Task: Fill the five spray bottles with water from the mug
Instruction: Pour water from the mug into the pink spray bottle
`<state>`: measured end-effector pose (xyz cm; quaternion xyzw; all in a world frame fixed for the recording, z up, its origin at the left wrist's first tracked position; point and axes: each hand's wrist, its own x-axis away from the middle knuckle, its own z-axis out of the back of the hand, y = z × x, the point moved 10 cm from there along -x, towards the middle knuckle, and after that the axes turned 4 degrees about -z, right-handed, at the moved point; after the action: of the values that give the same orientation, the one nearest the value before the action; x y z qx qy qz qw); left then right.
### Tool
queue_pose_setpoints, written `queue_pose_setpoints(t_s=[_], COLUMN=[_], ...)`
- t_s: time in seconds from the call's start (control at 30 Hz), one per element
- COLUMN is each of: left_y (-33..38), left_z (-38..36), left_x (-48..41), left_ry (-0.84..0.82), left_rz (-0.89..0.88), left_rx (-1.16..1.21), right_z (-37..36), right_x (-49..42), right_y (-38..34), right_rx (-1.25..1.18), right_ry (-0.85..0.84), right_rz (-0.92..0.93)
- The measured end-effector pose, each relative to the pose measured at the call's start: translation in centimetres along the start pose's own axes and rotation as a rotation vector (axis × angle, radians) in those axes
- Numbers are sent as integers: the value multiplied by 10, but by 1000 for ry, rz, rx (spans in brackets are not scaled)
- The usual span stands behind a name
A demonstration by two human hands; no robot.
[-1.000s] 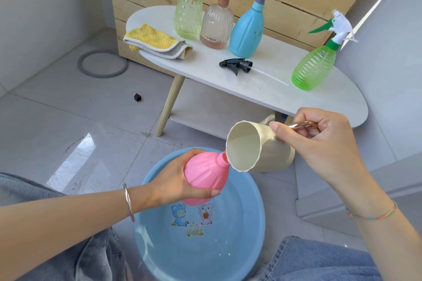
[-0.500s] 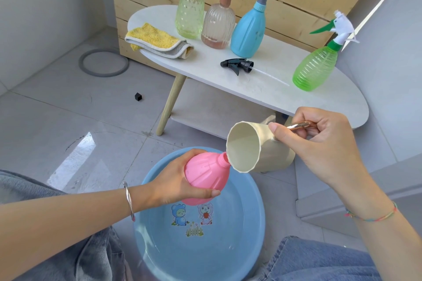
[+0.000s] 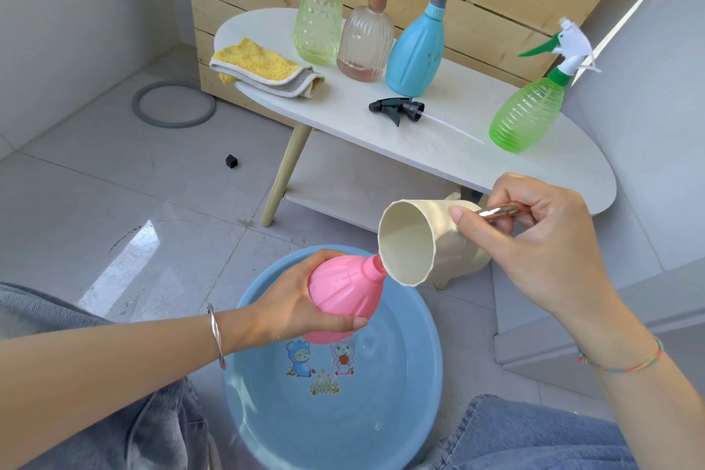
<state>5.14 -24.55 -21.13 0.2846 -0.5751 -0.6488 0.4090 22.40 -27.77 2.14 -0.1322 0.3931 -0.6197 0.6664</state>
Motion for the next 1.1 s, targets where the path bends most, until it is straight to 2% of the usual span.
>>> queue_pose_setpoints(t_s=[0.5, 1.1], left_y=[-1, -1], left_z=[0, 1], left_x=[0, 0], left_ry=[8, 8], left_rz=[-2, -6], left_rx=[9, 0], right_z=[-3, -7], right_x=[1, 7], right_y=[-3, -25], right_rx=[23, 153], right_ry=[-9, 20], right_rz=[95, 334])
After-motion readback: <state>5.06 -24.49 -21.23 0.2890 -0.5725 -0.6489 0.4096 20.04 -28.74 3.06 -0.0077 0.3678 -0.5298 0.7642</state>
